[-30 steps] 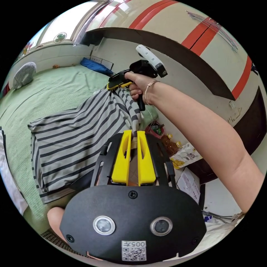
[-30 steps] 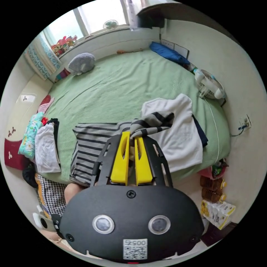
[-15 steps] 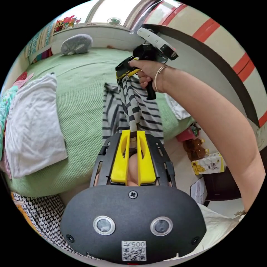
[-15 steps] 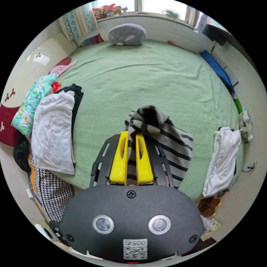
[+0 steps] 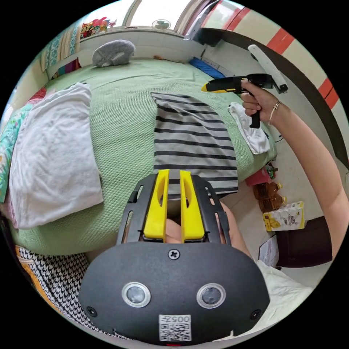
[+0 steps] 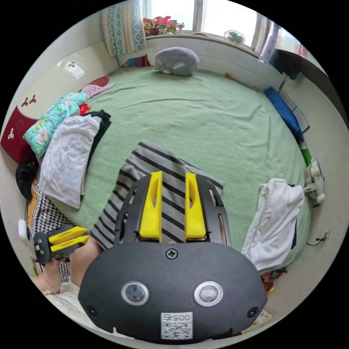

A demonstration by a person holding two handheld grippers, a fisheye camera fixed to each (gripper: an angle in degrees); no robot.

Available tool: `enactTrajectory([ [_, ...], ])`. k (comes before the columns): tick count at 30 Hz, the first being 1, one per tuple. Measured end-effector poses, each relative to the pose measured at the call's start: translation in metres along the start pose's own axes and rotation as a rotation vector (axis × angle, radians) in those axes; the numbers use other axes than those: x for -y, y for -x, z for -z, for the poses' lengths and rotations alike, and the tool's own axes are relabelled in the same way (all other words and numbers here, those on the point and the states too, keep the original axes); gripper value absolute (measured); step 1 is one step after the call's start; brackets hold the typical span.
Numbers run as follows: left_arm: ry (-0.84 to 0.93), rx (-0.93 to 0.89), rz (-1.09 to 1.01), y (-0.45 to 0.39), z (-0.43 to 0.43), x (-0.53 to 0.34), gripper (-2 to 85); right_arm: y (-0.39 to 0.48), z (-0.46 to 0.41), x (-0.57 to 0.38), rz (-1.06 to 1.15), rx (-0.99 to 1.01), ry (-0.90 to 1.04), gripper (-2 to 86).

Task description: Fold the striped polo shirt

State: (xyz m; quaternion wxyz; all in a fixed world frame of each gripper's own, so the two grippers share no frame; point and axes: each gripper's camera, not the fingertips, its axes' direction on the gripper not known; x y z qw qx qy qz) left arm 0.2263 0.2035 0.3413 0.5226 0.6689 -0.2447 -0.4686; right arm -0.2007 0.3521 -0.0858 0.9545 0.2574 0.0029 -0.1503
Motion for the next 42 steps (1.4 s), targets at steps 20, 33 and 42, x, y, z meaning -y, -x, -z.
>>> enactTrajectory([
  [20,-0.03,0.094,-0.178,-0.015,-0.093,0.178,0.1,-0.095,-0.11,0.009,-0.144,0.077,0.188,1.0],
  [33,0.069,-0.028,-0.089,0.013,-0.164,0.211,0.1,-0.137,-0.123,-0.012,-0.321,0.184,0.063,-0.4],
  [42,-0.038,0.12,-0.162,0.001,-0.09,0.115,1.6,-0.104,-0.034,-0.086,-0.121,0.105,0.009,2.1],
])
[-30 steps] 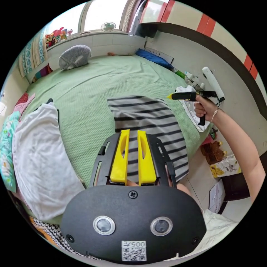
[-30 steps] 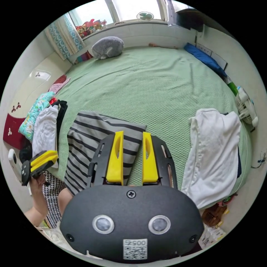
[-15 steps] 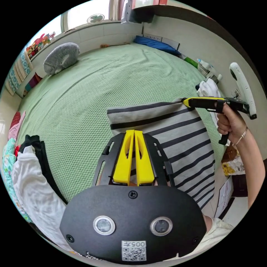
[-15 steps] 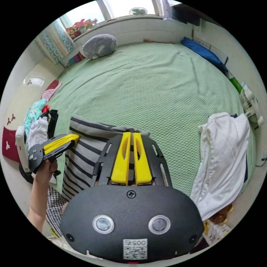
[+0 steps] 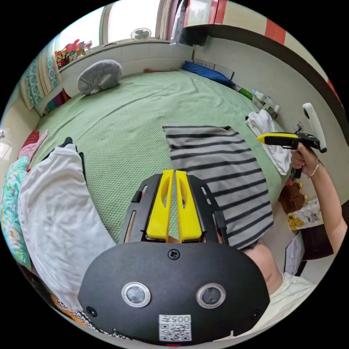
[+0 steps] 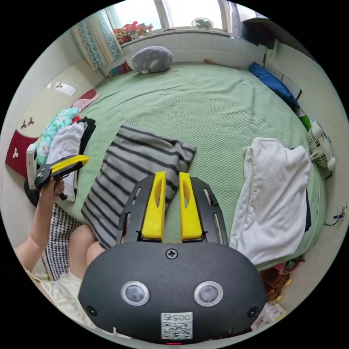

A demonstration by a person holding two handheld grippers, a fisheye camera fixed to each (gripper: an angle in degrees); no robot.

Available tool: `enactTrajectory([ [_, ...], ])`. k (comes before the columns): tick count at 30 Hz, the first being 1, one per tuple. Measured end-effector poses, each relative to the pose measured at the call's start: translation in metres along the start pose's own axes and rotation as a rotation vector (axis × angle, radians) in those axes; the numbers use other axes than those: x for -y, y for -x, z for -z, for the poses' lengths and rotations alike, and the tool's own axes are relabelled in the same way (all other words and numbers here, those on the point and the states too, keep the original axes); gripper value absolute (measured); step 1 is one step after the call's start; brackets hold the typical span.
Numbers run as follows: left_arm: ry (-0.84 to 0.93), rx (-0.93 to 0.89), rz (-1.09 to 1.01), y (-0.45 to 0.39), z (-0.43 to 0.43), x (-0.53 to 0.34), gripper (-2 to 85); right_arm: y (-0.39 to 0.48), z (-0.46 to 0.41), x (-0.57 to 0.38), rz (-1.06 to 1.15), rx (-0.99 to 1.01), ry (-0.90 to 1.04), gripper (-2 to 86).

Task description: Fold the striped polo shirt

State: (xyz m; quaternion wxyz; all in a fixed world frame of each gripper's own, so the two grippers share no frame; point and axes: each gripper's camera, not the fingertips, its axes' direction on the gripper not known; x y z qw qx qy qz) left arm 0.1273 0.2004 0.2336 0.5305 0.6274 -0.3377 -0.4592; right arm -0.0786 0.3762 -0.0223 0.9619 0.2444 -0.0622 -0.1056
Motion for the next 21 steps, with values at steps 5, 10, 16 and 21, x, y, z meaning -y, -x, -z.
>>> enactTrajectory([
  [5,0.029,-0.059,-0.049,-0.045,0.006,-0.056,0.2,0.071,0.004,-0.073,0.111,-0.049,0.061,-0.2],
  [10,0.106,0.029,-0.006,-0.077,-0.031,-0.074,2.7,0.11,-0.049,-0.11,0.071,-0.175,0.211,-1.5],
  [16,0.11,0.118,-0.063,-0.099,-0.053,-0.074,3.2,0.114,-0.065,-0.13,-0.016,-0.205,0.123,-1.4],
  [21,0.137,0.051,-0.023,-0.094,-0.058,-0.07,2.6,0.119,-0.067,-0.137,0.032,-0.226,0.135,-1.4],
])
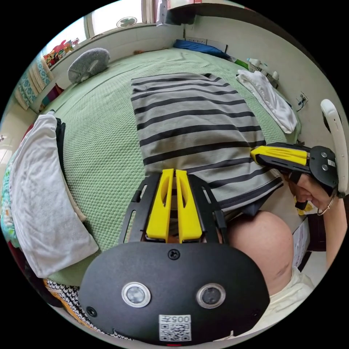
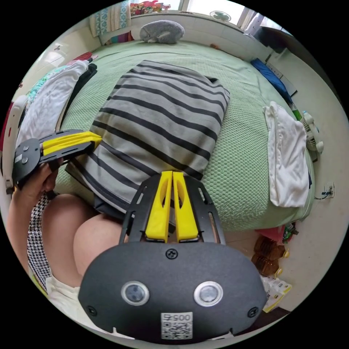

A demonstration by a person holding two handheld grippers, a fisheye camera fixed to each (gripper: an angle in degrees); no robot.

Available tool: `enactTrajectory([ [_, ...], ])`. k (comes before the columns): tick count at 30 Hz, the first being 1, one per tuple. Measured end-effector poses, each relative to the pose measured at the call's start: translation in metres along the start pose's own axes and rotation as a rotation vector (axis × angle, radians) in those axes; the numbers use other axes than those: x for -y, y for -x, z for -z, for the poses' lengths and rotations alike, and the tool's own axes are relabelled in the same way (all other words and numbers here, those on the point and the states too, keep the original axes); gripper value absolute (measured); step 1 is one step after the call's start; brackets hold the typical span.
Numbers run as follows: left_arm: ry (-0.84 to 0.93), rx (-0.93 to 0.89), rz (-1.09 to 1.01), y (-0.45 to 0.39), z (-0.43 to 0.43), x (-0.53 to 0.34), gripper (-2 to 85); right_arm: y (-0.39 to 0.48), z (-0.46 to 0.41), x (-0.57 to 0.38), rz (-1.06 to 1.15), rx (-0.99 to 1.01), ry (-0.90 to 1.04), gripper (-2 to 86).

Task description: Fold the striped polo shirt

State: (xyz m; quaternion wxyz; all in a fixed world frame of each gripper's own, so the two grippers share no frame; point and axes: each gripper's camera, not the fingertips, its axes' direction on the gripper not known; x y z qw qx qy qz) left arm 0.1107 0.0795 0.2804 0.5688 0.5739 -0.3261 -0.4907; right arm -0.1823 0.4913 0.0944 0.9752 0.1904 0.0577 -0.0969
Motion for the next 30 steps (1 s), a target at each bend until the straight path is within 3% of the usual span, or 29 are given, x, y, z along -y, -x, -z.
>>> enactTrajectory([
  [7,0.007,-0.088,0.041,0.006,0.017,0.0,0.6,-0.001,0.01,-0.016,0.033,-0.001,-0.03,-1.1],
  [13,-0.104,-0.144,-0.003,0.013,0.067,-0.03,1.3,-0.038,0.062,-0.06,0.098,0.186,-0.231,2.3],
  [19,-0.092,-0.136,0.014,0.019,0.069,-0.034,13.0,-0.083,0.092,-0.038,0.054,0.162,-0.369,9.2],
  [26,0.015,-0.239,0.007,0.0,0.023,-0.015,16.0,-0.121,0.032,0.049,-0.094,0.197,-0.229,11.1],
  [30,0.045,-0.194,0.005,-0.013,0.014,-0.007,13.7,-0.122,0.003,0.069,-0.108,0.246,-0.144,9.9],
])
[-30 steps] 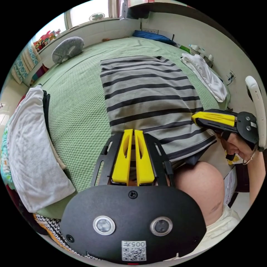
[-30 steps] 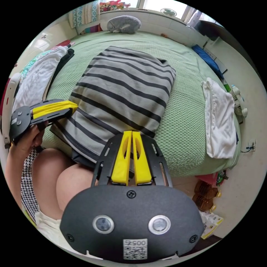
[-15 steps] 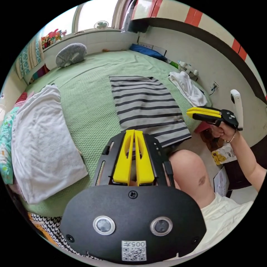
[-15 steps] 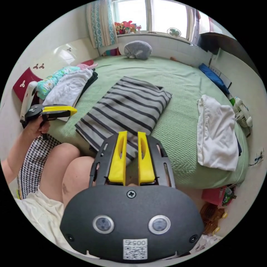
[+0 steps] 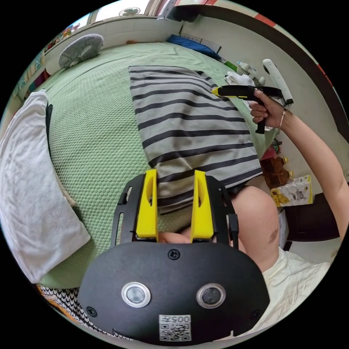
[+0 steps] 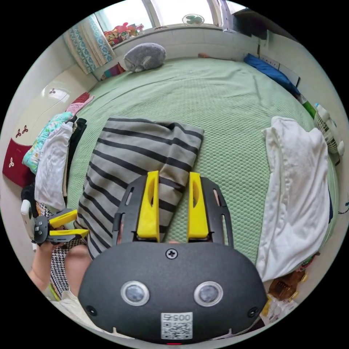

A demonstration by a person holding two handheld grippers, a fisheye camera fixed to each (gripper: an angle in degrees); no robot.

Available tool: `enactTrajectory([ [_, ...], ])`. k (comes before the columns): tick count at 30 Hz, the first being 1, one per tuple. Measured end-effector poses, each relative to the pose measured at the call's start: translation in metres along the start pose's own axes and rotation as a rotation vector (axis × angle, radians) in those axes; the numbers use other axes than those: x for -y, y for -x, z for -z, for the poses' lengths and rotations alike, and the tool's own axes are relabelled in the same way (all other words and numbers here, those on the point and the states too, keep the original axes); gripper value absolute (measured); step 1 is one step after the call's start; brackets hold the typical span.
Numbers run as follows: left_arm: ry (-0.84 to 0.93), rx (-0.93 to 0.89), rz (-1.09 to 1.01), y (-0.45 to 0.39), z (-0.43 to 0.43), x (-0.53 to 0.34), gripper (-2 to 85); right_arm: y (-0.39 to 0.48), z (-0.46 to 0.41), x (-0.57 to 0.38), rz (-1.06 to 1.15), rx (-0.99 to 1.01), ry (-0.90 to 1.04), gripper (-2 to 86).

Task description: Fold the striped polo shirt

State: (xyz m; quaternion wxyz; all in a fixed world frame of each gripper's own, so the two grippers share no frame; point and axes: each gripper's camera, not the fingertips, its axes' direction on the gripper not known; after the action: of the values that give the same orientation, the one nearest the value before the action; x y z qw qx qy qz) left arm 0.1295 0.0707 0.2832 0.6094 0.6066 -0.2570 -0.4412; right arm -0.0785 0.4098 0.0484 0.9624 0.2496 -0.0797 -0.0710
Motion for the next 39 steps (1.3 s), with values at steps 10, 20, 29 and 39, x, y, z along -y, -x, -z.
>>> enactTrajectory([
  [10,-0.002,0.018,-0.042,-0.044,0.022,0.017,6.6,-0.004,0.026,-0.006,-0.048,0.116,-0.074,-0.6],
  [20,-0.112,-0.032,-0.122,-0.134,0.086,0.027,6.4,0.031,0.11,-0.01,0.095,-0.068,-0.168,-0.9],
  [29,-0.238,-0.115,-0.168,-0.215,0.121,0.064,6.4,-0.005,0.182,-0.001,0.139,-0.252,-0.25,-1.0],
  [39,-0.298,-0.141,-0.152,-0.331,0.062,0.147,7.9,-0.105,0.183,0.043,-0.103,-0.618,-0.179,2.8],
])
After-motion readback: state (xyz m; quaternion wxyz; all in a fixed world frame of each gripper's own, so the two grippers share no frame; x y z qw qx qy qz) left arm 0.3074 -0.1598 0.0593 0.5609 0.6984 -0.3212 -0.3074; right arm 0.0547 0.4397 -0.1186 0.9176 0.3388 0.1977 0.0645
